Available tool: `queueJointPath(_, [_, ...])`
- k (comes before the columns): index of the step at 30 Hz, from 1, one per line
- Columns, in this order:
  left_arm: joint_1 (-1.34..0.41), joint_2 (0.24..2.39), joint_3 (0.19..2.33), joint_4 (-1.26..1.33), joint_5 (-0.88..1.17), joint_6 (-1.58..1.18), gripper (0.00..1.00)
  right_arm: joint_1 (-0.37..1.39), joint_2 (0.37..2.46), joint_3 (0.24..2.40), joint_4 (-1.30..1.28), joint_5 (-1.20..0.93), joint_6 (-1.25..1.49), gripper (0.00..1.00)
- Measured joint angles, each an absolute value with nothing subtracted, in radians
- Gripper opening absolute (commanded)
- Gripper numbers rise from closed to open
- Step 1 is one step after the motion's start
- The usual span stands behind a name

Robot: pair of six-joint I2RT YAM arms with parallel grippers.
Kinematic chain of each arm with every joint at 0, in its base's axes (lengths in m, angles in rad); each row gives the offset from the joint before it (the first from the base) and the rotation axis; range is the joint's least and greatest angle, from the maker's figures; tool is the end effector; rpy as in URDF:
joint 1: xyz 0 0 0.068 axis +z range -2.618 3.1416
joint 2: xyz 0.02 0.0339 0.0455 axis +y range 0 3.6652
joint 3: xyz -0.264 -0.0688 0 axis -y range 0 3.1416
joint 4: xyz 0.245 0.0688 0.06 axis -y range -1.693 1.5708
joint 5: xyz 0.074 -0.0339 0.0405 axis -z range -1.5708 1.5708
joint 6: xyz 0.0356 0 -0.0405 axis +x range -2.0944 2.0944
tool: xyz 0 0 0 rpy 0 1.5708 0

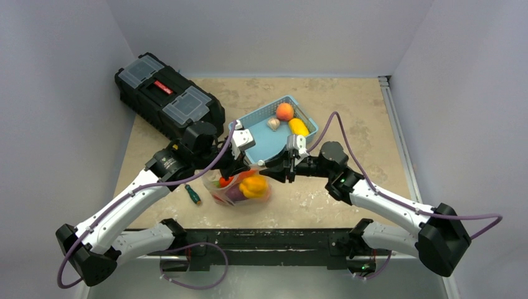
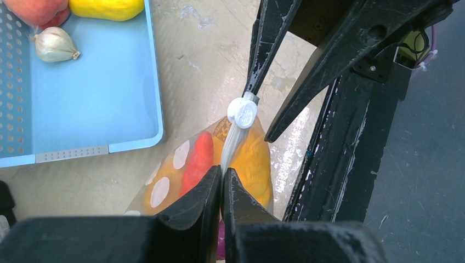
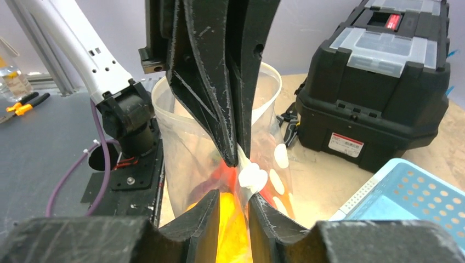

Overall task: Place the food in the zip-top bag and seal the zipper
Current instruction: Adjust the zipper food storage bag at the center of the board, then zip the zipper food storage bag at the center of the board.

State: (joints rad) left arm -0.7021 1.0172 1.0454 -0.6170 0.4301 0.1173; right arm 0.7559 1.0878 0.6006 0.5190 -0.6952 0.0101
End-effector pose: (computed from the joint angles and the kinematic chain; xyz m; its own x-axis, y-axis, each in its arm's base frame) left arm 0.1529 -0.1488 0.3459 -0.3214 0.4112 -0.8530 0.8955 0.4248 -0.1327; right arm 0.1614 0.1835 0.2888 0.0131 0.0230 -0.9996 -0.9928 0.1194 -0.0103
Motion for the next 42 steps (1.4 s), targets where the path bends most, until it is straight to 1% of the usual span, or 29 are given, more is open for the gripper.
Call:
queueJointPath(2, [-0.702, 1.012, 1.039, -0.613, 0.43, 0.114, 0.06, 0.756, 1.105, 0.589, 0.563, -0.691, 0.049, 0.17])
queueJointPath(3, [-0.702, 1.009, 1.036, -0.611, 0.43, 0.113, 0.09, 0.756, 1.114, 0.586, 0.579, -0.69, 0.064, 0.13])
queueJointPath(4, [-0.702, 1.005, 1.034, -0.611, 0.431, 0.111, 0.18, 0.756, 1.126, 0.583, 0.597, -0.69, 0.08, 0.05])
queueJointPath(5, [-0.702, 1.003, 1.034, -0.612, 0.432, 0.11, 0.27, 0.756, 1.138, 0.583, 0.609, -0.69, 0.095, 0.0])
queueJointPath(7, [-0.702, 0.996, 1.034, -0.61, 0.445, 0.097, 0.45, 0.756, 1.156, 0.583, 0.625, -0.688, 0.115, 0.0])
queueJointPath(9, [-0.702, 0.992, 1.037, -0.614, 0.466, 0.08, 0.59, 0.756, 1.166, 0.583, 0.633, -0.684, 0.132, 0.0])
queueJointPath(10, [-0.702, 0.992, 1.042, -0.619, 0.474, 0.07, 0.62, 0.756, 1.166, 0.583, 0.635, -0.679, 0.136, 0.0])
queueJointPath(11, [-0.702, 0.997, 1.053, -0.625, 0.485, 0.06, 0.63, 0.756, 1.166, 0.583, 0.636, -0.675, 0.139, 0.0])
queueJointPath(16, [-0.699, 1.064, 1.179, -0.67, 0.532, 0.01, 0.61, 0.756, 1.166, 0.584, 0.635, -0.672, 0.163, 0.0])
queueJointPath(19, [-0.693, 1.11, 1.245, -0.675, 0.563, -0.001, 0.55, 0.756, 1.168, 0.607, 0.591, -0.672, 0.189, 0.0])
queueJointPath(23, [-0.683, 1.161, 1.285, -0.687, 0.594, -0.006, 0.52, 0.756, 1.193, 0.659, 0.532, -0.662, 0.207, 0.0])
queueJointPath(28, [-0.679, 1.221, 1.303, -0.72, 0.623, 0.01, 0.53, 0.756, 1.184, 0.661, 0.509, -0.637, 0.21, 0.0])
queueJointPath(34, [-0.674, 1.232, 1.303, -0.727, 0.633, 0.012, 0.58, 0.756, 1.162, 0.655, 0.493, -0.63, 0.204, 0.0])
queueJointPath(37, [-0.674, 1.243, 1.306, -0.725, 0.645, 0.012, 0.58, 0.756, 1.162, 0.655, 0.489, -0.631, 0.2, 0.0])
queueJointPath(38, [-0.673, 1.247, 1.306, -0.725, 0.648, 0.012, 0.56, 0.756, 1.162, 0.655, 0.489, -0.631, 0.2, 0.0])
queueJointPath(39, [-0.672, 1.251, 1.306, -0.725, 0.649, 0.012, 0.52, 0.756, 1.162, 0.655, 0.489, -0.631, 0.2, 0.0])
queueJointPath(41, [-0.667, 1.259, 1.306, -0.726, 0.653, 0.011, 0.42, 0.756, 1.162, 0.655, 0.49, -0.631, 0.201, 0.0])
queueJointPath(42, [-0.665, 1.262, 1.306, -0.727, 0.654, 0.011, 0.35, 0.756, 1.162, 0.655, 0.491, -0.631, 0.202, 0.0])
